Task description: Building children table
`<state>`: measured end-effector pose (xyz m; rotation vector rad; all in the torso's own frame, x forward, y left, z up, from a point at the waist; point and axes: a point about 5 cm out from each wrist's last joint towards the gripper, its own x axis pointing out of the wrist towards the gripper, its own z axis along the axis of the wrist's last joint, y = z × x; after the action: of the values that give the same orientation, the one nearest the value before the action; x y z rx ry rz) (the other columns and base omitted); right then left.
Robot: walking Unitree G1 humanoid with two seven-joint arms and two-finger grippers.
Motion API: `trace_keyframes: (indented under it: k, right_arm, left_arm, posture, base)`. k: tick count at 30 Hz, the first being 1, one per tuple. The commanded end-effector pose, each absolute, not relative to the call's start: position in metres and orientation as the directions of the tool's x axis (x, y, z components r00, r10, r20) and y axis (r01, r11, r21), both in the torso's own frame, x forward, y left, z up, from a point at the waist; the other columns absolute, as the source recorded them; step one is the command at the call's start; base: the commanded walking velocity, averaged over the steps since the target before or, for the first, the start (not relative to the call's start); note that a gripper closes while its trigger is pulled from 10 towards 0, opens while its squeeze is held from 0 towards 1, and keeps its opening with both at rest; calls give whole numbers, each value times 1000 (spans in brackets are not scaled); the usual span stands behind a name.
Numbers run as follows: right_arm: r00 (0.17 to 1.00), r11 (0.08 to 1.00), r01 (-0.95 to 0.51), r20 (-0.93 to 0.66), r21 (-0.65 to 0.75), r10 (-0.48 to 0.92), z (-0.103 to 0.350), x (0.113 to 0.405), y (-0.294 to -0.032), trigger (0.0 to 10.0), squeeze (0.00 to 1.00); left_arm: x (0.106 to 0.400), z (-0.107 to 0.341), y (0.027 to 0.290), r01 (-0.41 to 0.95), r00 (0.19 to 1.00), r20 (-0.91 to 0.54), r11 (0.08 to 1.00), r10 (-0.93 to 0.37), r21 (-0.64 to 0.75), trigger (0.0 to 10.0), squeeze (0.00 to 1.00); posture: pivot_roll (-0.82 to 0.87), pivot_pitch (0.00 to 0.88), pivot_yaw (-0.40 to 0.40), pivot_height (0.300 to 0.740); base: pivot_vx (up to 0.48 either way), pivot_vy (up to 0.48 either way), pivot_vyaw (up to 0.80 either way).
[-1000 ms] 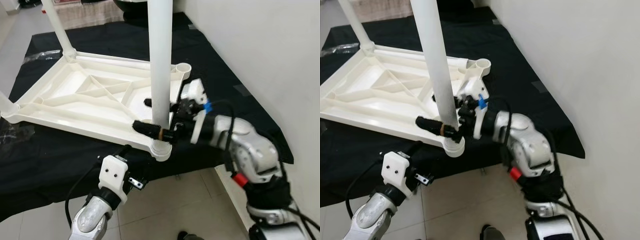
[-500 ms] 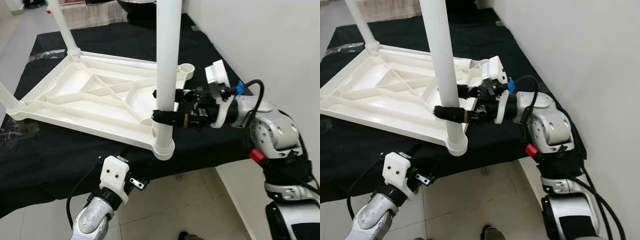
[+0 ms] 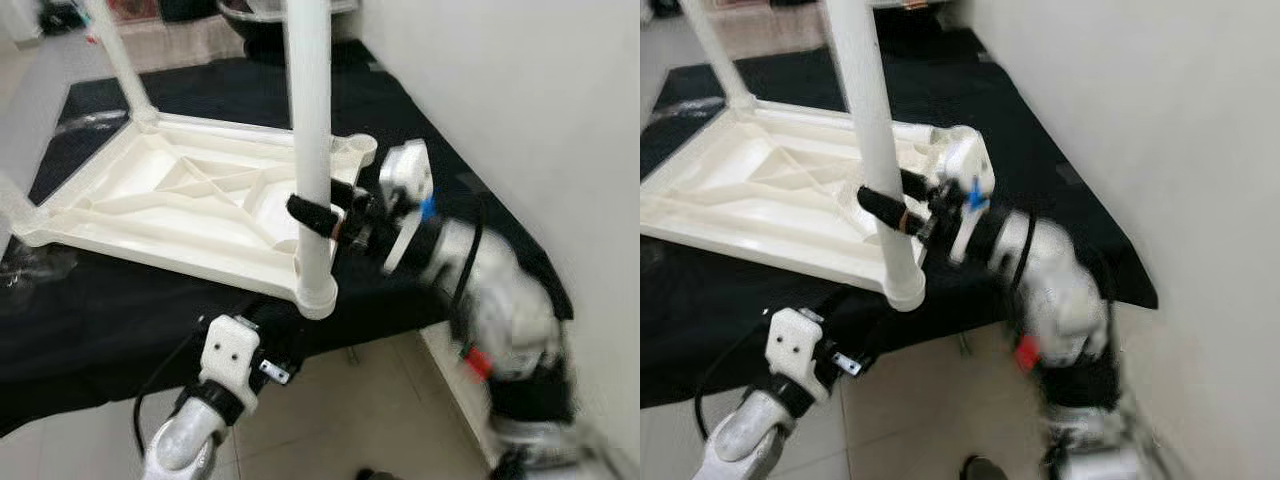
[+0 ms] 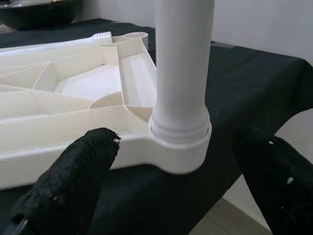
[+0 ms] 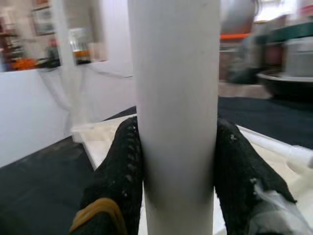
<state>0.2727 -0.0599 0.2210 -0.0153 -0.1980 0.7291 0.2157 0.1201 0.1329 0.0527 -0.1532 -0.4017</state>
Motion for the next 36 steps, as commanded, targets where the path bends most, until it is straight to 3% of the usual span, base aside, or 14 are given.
trace_keyframes:
  k: [1, 10, 11, 14, 15, 18, 20, 23, 25, 26, 27, 29, 30, 36]
  right_arm:
    - [760, 774, -633, -201, -14, 618, 150, 271, -62, 0, 0]
    - [839, 840, -538, -152, -76, 523, 165, 289, -68, 0, 0]
    - [851, 849, -520, -143, -93, 506, 167, 292, -70, 10000, 0]
    - [852, 849, -519, -134, -97, 506, 169, 294, -70, 10000, 0]
    - [843, 838, -538, -84, -87, 532, 176, 294, -67, 10000, 1000]
    - [807, 805, -590, -30, -65, 589, 185, 293, -63, 10000, 1000]
    - [699, 703, -707, 72, -79, 712, 205, 292, -60, 10000, 1000]
    - [651, 658, -746, 93, -100, 753, 212, 293, -62, 10000, 1000]
    - [537, 545, -823, 94, -158, 838, 226, 296, -71, 10000, 1000]
    - [537, 545, -823, 94, -158, 838, 226, 296, -71, 10000, 1000]
    - [489, 495, -845, 83, -202, 868, 233, 299, -77, 10000, 847]
    - [460, 464, -856, 74, -229, 885, 238, 301, -80, 10000, 847]
    - [429, 432, -868, 67, -245, 901, 243, 303, -84, 10000, 0]
    - [323, 320, -905, 35, -280, 946, 258, 309, -93, 10000, 0]
  left_arm:
    - [214, 132, 121, 389, 909, 127, 917, -398, 86, 10000, 0]
    - [215, 132, 122, 402, 904, 125, 912, -410, 83, 10000, 0]
    - [215, 133, 122, 400, 904, 126, 913, -408, 84, 10000, 0]
    - [216, 133, 122, 398, 905, 127, 913, -406, 84, 10000, 0]
    - [216, 133, 122, 397, 906, 127, 914, -405, 84, 10000, 0]
    - [216, 133, 122, 395, 906, 127, 915, -403, 84, 10000, 0]
    - [217, 134, 122, 393, 907, 130, 916, -401, 84, 10000, 0]
    - [218, 134, 121, 393, 907, 131, 916, -401, 83, 10000, 0]
    - [218, 135, 121, 391, 907, 134, 917, -399, 82, 10000, 0]
    - [218, 135, 121, 391, 907, 134, 917, -399, 82, 10000, 0]
    - [218, 135, 121, 390, 908, 135, 917, -398, 82, 10000, 0]
    - [218, 135, 121, 389, 908, 136, 918, -397, 82, 10000, 0]
    - [218, 135, 121, 388, 908, 137, 918, -396, 82, 10000, 0]
    - [218, 135, 122, 386, 909, 137, 919, -394, 83, 10000, 0]
  posture:
    - [-3, 245, 3, 740]
    - [-23, 227, 17, 740]
    - [-22, 228, 17, 740]
    - [-17, 226, 18, 740]
    - [-17, 232, 17, 740]
    - [-21, 232, 18, 740]
    - [-22, 234, 16, 740]
    - [-22, 233, 14, 740]
    - [-23, 234, 12, 740]
    - [-23, 234, 12, 740]
    - [-23, 233, 9, 740]
    - [-23, 233, 9, 740]
    - [-21, 230, 9, 740]
    - [-3, 231, 19, 740]
  base:
    - [0, 0, 0]
    - [0, 0, 0]
    - [0, 0, 0]
    - [0, 0, 0]
    - [0, 0, 0]
    - [0, 0, 0]
    - [0, 0, 0]
    - [0, 0, 0]
    - [0, 0, 0]
    - [0, 0, 0]
    - [0, 0, 0]
    - [0, 0, 0]
    - [0, 0, 0]
    - [0, 0, 0]
